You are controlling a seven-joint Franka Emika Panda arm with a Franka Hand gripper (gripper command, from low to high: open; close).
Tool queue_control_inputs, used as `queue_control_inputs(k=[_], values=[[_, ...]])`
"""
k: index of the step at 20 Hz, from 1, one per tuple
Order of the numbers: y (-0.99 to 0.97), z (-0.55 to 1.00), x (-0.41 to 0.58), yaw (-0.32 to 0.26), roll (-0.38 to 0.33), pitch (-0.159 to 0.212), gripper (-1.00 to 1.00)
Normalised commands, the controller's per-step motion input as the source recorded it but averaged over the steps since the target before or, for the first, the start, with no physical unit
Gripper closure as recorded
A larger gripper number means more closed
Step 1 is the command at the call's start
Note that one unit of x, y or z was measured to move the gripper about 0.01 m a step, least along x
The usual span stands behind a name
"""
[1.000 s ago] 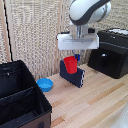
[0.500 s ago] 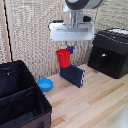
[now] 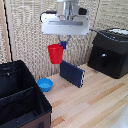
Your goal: Please find the red cup among the items before you. Carefully move your gripper towards it and gently hold it. Locate the front section of the organizer in front of you. Transfer the red cup above the front section and let go, placing it within that section.
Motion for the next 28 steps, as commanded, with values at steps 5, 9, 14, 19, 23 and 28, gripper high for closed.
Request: queue_control_inputs(k=[5,9,14,19,23,28], values=[[0.68,0.29,0.018,0.073,0.03,-0.003,1.0],[0.77,0.05,0.0,0.071,0.002,0.0,1.0],[0.78,0.0,0.0,0.069,0.0,0.0,1.0],[0.76,0.0,0.0,0.075,0.0,0.0,1.0],[0.73,-0.02,-0.024,0.084,0.0,0.008,1.0],[0.69,-0.09,-0.092,0.092,0.0,0.034,1.0]])
